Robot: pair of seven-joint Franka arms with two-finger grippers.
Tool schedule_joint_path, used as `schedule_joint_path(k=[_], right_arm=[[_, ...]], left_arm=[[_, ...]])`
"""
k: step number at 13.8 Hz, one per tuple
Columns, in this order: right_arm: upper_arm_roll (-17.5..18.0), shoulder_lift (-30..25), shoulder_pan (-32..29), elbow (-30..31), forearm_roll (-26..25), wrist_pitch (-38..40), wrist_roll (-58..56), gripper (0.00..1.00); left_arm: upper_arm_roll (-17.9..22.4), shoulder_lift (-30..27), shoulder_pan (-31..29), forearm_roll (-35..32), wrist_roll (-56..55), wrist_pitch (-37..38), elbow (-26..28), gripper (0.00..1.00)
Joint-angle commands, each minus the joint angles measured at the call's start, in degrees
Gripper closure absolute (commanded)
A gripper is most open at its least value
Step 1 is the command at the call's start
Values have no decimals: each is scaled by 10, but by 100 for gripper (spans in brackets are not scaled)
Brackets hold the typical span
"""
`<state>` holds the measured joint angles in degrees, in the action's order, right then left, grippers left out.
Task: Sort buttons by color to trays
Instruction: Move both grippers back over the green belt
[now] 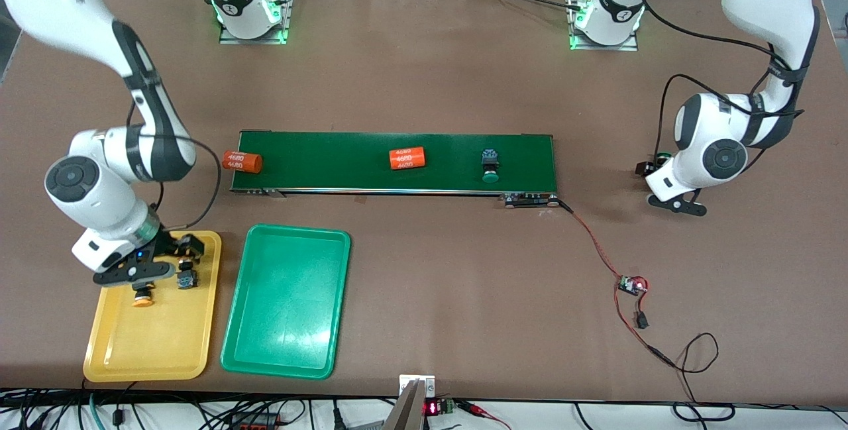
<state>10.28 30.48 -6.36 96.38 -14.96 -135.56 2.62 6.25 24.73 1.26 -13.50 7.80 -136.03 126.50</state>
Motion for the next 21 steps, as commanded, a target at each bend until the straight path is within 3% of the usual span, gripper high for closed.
schedule_joint_path(k=[1,2,3,4,5,8,11,12,13,15,18,21], right_arm=[[27,-117,14,87,58,76,55,0],[40,-150,14,121,73,79,77,0],[56,-179,14,150,77,79,97,0],[73,-203,14,172,78,79,119,0],[91,-221,14,188,78,79,145,0],[145,-269,14,238,103,72,208,0],[211,-294,14,267,105,69,294,0],[227,-296,13,273,105,68,313,0],[238,-299,13,276,105,67,325,0],[259,-299,14,294,105,42,368,0],[268,-278,13,306,104,-11,375,0],[268,-257,24,302,102,-24,376,0]], left_arm=[[2,2,0,-12,19,-20,13,23],[2,3,-2,-12,33,-15,12,48],[2,3,-2,-12,34,-13,12,56],[2,1,-2,-12,40,2,9,73],[1,-5,-2,-12,41,25,4,80],[-14,-33,3,-5,40,104,-35,80],[-62,-40,7,44,41,178,-125,78],[-99,-38,8,46,34,201,-153,78],[-126,-37,9,65,20,211,-168,79],[-145,-34,19,150,-33,212,-182,80],[-178,-15,31,224,-93,197,-183,80],[-212,0,50,248,-123,186,-179,80]])
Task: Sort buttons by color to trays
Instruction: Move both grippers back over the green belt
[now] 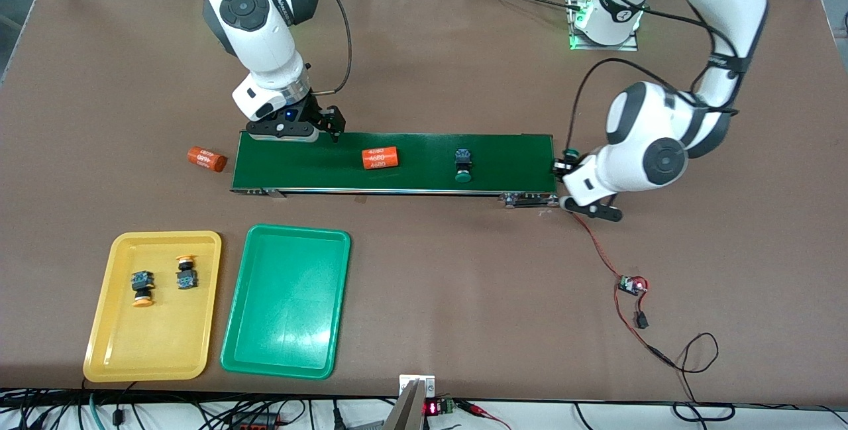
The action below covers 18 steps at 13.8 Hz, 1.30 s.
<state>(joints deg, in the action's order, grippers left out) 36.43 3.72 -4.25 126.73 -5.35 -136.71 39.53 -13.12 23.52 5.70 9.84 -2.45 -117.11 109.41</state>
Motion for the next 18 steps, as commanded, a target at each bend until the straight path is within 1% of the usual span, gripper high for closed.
schedule_joint_path(k=[1,2,3,4,5,8,9,11,12,13,15,16,17,18], right_arm=[[7,13,5,-4,3,-14,16,0],[7,16,5,-5,1,-13,19,0],[7,16,6,-4,1,-12,20,0],[6,16,10,-4,0,-10,20,0],[6,15,10,-4,0,-9,20,0],[5,13,6,-4,0,-8,19,0],[5,11,5,-4,0,-8,19,0],[5,8,0,-3,0,-8,19,0],[5,8,-1,-3,0,-8,20,0],[5,6,-1,-3,0,-8,20,0],[5,4,-1,-3,0,-8,20,0],[5,4,-1,-3,0,-8,20,0],[5,4,-1,1,0,-8,21,0],[5,4,-1,2,0,-7,21,0]], left_arm=[[-20,15,7,14,-21,-16,-3,80],[-21,21,9,14,-22,-26,0,79],[-22,23,18,15,-22,-26,1,74],[-21,21,19,15,-24,-21,1,54],[-21,14,17,14,-18,-17,0,1],[-20,-35,12,11,-22,-15,-2,0],[-16,-54,9,6,-22,4,-9,0],[-8,-86,1,-19,-20,55,-35,0],[-2,-97,-4,-52,-19,81,-54,0],[0,-106,-9,-81,-19,113,-79,0],[0,-116,-18,-99,-19,181,-134,0],[8,-130,-20,-99,-19,208,-146,0],[29,-152,-19,-99,-17,222,-145,0],[41,-172,-18,-100,-15,233,-145,0]])
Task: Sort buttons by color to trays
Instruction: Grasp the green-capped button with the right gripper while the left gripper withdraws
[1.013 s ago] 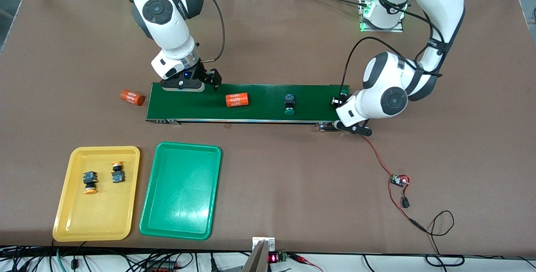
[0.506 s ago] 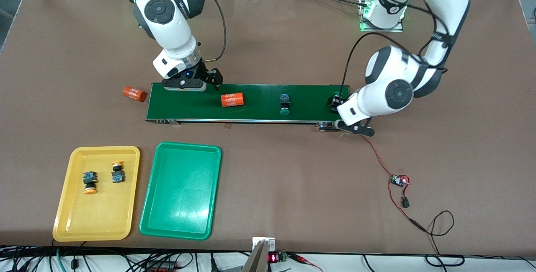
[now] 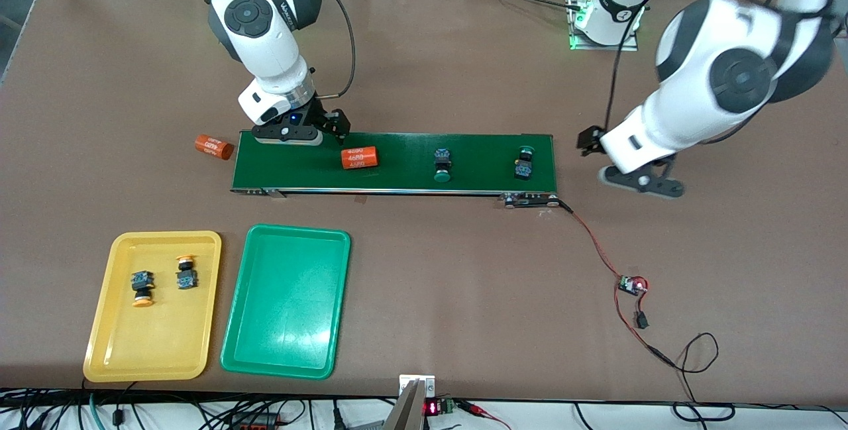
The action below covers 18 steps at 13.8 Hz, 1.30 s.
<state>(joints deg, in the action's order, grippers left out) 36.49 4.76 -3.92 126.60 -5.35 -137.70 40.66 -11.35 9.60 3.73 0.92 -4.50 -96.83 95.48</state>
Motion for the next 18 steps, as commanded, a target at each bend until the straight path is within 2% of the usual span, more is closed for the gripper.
schedule_joint_path(k=[1,3,5,8,11,14,18], right_arm=[[4,-6,-4,3,0,2,10,0],[4,-6,-4,3,0,2,10,0],[4,-6,-3,2,0,2,9,0],[4,-2,1,1,0,1,10,0],[4,18,29,-3,-7,-4,62,0],[4,38,48,-6,-58,-4,94,0],[1,79,82,-42,-80,0,141,0]], left_arm=[[33,-48,1,-9,8,55,-8,0],[68,-80,1,-8,5,65,-21,0],[84,-86,-11,-9,11,63,-21,0],[76,-90,-19,-18,6,68,-21,0],[74,-86,-19,-23,5,68,-24,0],[77,-87,-21,-41,12,68,-24,0],[79,-87,-23,-39,13,78,-25,0]])
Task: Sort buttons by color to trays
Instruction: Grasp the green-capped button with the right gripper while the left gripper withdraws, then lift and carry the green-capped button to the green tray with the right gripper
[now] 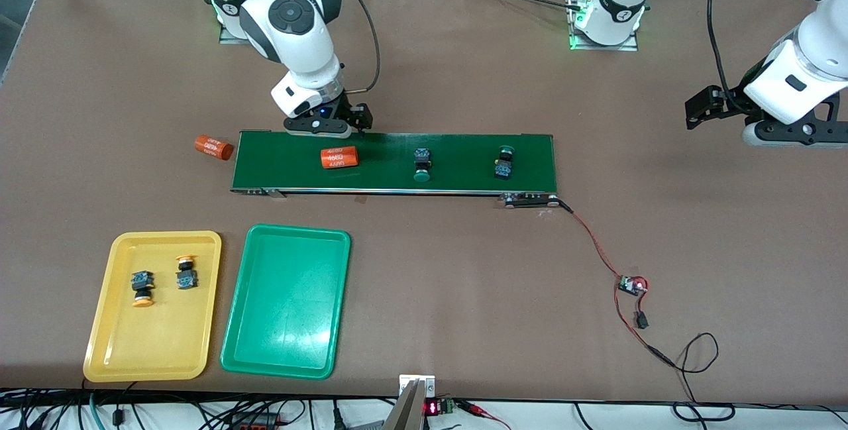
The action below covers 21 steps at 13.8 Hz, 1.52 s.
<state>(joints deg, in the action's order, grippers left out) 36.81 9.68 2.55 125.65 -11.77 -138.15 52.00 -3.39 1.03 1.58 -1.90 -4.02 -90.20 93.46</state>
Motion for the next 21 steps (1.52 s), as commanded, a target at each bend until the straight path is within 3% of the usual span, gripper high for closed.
schedule_joint_path(k=[1,5,17,21], right_arm=[[-7,40,25,-43,-24,6,33,0],[-50,71,77,-74,-30,7,35,0],[-71,131,111,-131,-68,6,34,0],[-103,151,153,-146,-69,6,43,0]], left_arm=[[0,-2,-2,-11,8,12,-5,0],[2,-2,-2,-11,8,13,-4,0],[1,-2,-2,-11,7,14,-5,0],[3,-3,-3,-11,8,28,-6,0]])
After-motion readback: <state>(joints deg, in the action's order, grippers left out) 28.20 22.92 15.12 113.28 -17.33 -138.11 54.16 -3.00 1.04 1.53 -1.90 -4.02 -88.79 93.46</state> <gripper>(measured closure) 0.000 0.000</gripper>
